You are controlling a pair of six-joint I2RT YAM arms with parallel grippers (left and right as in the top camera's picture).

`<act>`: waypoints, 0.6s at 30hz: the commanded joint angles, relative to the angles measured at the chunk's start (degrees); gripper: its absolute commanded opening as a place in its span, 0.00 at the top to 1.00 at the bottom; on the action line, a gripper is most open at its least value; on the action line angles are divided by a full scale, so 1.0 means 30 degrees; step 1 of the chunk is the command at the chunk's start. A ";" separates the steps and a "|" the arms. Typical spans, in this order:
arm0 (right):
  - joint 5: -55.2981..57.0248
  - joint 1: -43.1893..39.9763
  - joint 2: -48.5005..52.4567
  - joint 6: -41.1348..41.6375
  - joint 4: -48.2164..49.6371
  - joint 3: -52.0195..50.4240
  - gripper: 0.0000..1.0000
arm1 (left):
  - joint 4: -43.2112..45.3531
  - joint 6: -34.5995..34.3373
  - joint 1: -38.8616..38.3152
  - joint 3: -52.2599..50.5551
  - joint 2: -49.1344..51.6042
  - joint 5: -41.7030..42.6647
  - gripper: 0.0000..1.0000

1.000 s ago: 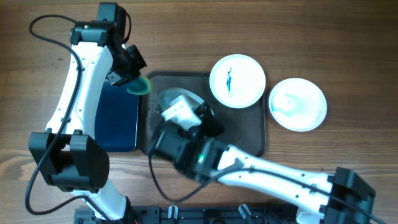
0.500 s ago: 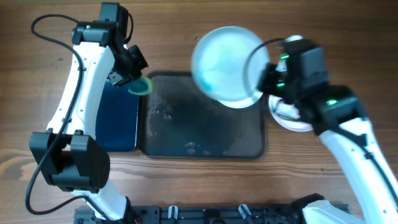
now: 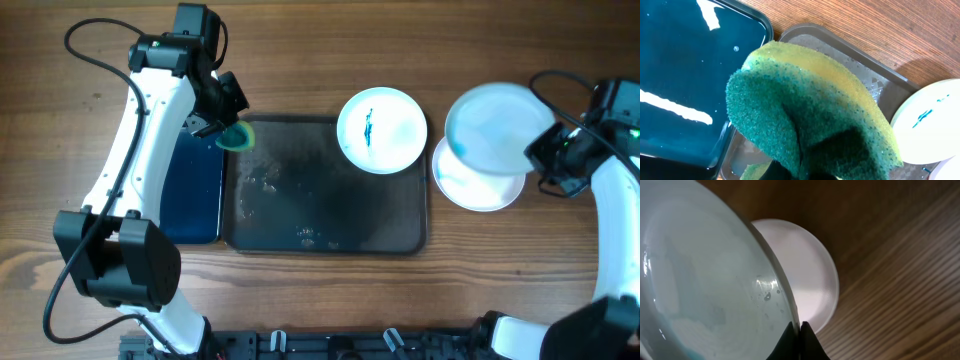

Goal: Clean dirty plates on tray and stack at the side
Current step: 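Carry the plate right and stack it on the first plate, release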

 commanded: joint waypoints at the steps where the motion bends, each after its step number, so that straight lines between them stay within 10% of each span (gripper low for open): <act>1: 0.0743 -0.0080 0.1100 -0.0393 0.0481 -0.1297 0.95 | 0.0124 0.0233 -0.0036 -0.0102 -0.0029 0.0233 0.96; 9: 0.1209 -0.0095 0.1734 0.0073 0.1661 -0.2579 0.94 | 0.0131 0.0233 -0.0036 -0.0102 -0.0029 0.0233 0.96; 18: -0.1683 0.0051 0.1727 -0.2062 0.1078 -0.1515 0.62 | 0.0204 0.0226 -0.0036 -0.0102 -0.0029 0.0233 0.96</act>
